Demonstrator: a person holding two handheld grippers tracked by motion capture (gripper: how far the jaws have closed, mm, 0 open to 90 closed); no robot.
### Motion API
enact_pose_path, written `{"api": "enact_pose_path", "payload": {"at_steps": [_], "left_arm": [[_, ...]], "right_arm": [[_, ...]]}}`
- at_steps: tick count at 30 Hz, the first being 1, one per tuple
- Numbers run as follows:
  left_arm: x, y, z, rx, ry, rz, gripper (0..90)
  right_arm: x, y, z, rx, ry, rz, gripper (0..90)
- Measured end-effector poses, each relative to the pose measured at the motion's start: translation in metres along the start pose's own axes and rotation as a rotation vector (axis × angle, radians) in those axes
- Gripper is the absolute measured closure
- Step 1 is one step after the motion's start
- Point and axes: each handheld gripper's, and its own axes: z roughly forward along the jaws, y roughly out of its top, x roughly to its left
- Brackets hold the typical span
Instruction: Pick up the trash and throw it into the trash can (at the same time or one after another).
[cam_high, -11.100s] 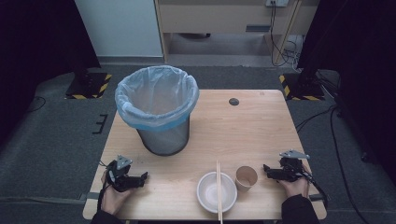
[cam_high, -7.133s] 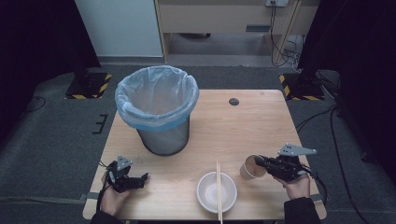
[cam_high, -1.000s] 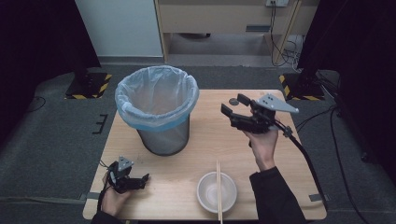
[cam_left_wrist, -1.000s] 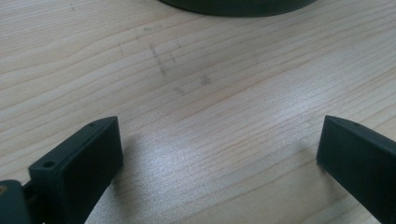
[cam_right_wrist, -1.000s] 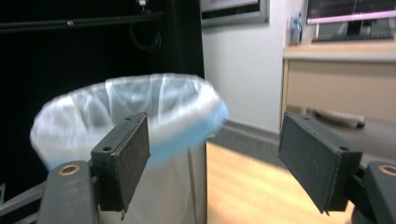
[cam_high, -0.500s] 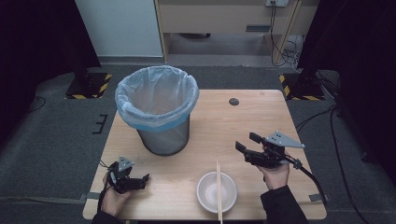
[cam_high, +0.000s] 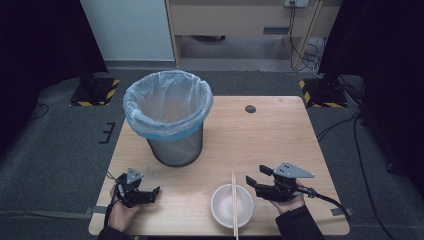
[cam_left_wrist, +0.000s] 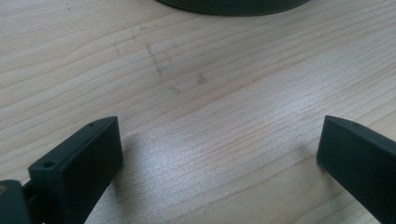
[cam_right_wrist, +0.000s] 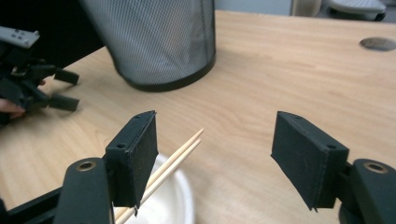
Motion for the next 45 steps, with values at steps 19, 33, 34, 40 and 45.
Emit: {"api": "enact_pose_path", "payload": {"at_steps": [19, 33, 34, 40, 45], "left_arm": [[0.000, 0.000, 0.000, 0.000, 0.000, 0.000, 0.0], [0.000, 0.000, 0.000, 0.000, -0.002, 0.002, 0.0], [0.000, 0.000, 0.000, 0.000, -0.002, 0.002, 0.0], [0.000, 0.000, 0.000, 0.000, -0.002, 0.002, 0.0], [0.000, 0.000, 0.000, 0.000, -0.002, 0.002, 0.0]], "right_arm": [[0.029, -0.029, 0.020, 0.129, 0.097, 0.053, 35.6], [0.021, -0.014, 0.011, 0.051, 0.068, 0.051, 35.8], [0.021, -0.010, 0.010, 0.053, 0.056, 0.037, 35.7], [0.032, 0.002, 0.012, 0.044, 0.047, -0.013, 35.6], [0.039, -0.007, 0.021, 0.090, 0.055, 0.002, 35.5]]}}
